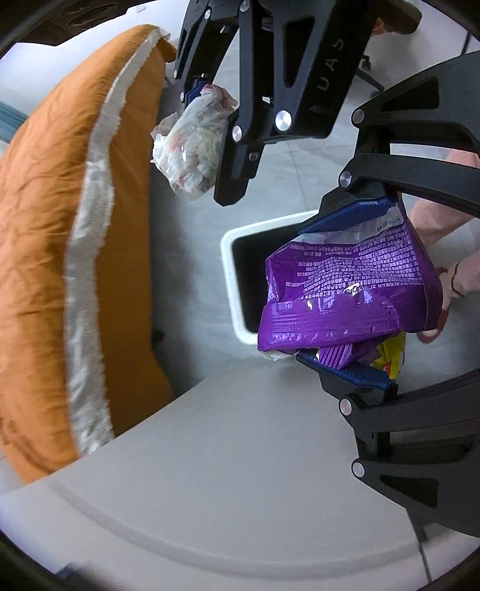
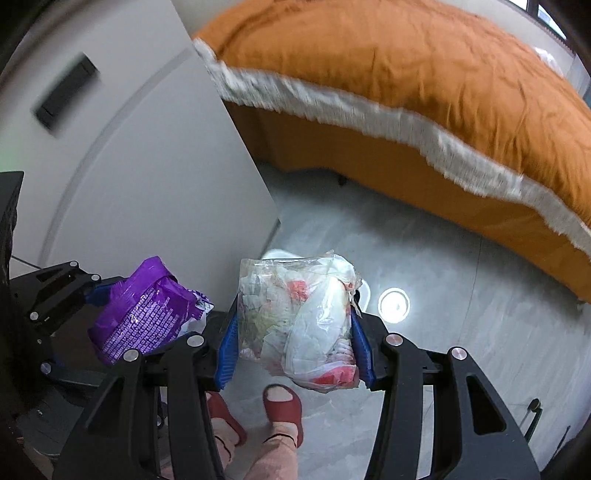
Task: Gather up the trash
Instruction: 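Carry both items over the white bin and open both tools to drop them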
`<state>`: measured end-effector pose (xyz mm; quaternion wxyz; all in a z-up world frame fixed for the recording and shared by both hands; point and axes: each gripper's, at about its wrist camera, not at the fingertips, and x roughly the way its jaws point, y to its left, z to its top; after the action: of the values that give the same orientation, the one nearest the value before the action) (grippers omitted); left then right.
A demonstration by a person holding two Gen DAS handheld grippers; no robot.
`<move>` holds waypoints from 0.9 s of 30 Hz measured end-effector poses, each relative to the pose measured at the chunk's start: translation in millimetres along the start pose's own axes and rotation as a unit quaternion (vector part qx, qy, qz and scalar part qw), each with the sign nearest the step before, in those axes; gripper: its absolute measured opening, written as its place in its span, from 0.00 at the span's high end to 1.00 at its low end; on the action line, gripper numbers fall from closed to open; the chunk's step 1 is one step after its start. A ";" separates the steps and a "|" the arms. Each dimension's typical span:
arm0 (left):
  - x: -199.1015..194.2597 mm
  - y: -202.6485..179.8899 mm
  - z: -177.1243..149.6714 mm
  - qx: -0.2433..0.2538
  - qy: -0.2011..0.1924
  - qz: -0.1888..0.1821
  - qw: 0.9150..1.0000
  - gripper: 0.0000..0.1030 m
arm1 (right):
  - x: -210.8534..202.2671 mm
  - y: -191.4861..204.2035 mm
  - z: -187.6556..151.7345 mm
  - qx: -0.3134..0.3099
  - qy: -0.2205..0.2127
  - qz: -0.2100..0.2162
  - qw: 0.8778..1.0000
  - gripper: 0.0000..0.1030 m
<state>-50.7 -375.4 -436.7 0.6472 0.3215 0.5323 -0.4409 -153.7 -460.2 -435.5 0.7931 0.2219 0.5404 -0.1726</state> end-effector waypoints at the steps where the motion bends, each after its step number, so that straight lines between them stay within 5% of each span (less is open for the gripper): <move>1: 14.6 -1.3 -1.2 0.004 0.007 -0.006 1.000 0.29 | 9.6 -2.5 -1.9 0.001 0.006 0.001 1.000 0.49; 3: 39.3 -3.0 -3.3 0.011 0.016 -0.005 1.000 0.05 | 37.3 -8.0 -7.9 -0.001 0.029 0.004 1.000 0.21; 4: 52.4 -3.0 -4.8 0.015 0.014 0.002 1.000 0.05 | 46.6 -11.4 -10.6 -0.001 0.030 0.002 1.000 0.05; 13: 120.9 7.6 -17.7 -0.005 0.059 -0.007 0.998 0.05 | 107.6 -20.1 -25.1 -0.006 0.061 -0.020 0.998 0.05; 27: 30.2 6.6 -6.6 -0.047 0.026 -0.014 0.998 0.05 | 28.7 -3.8 -9.8 0.003 0.030 -0.018 0.999 0.05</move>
<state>-46.0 -373.8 -467.9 0.6418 0.2945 0.5733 -0.4156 -153.0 -459.1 -466.0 0.7727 0.2196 0.5674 -0.1812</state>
